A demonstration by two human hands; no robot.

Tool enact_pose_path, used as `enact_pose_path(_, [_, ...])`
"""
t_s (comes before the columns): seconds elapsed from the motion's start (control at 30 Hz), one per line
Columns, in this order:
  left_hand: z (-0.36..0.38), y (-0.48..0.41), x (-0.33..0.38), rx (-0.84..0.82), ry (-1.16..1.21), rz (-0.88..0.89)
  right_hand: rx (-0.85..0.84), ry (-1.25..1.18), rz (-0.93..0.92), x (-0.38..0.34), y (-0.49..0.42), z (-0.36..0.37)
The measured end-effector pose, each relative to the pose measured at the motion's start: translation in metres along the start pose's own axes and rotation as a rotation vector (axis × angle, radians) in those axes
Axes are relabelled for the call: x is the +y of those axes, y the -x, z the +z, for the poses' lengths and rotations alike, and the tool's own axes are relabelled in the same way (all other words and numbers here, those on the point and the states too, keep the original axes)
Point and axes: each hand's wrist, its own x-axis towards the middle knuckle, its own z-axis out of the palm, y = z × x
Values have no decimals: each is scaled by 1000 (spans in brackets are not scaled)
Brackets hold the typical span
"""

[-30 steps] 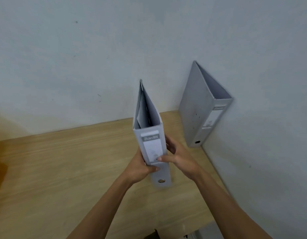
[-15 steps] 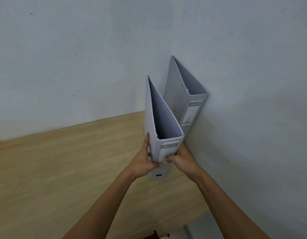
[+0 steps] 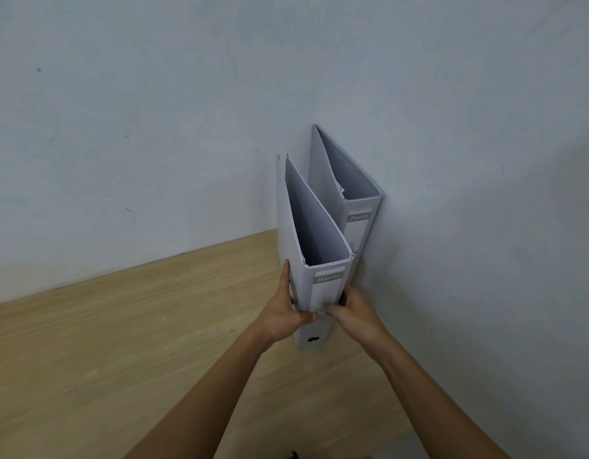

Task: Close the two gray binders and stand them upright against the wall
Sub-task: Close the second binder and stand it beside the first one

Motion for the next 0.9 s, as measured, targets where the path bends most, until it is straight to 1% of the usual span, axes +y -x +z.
enact_pose_path(0.17, [-1, -19, 6, 13, -19, -20, 36, -86, 32, 6, -13, -10])
enact_pose_path(0.3, [-2, -34, 10, 33, -18, -19, 73, -78, 45, 10, -27, -15])
enact_pose_path(0.6, [-6, -70, 19, 91, 7, -26, 218, -80, 96, 12, -70, -21])
enact_pose_path(0.9, [-19, -99, 19, 83, -4, -40, 317, -40, 63, 8, -91, -15])
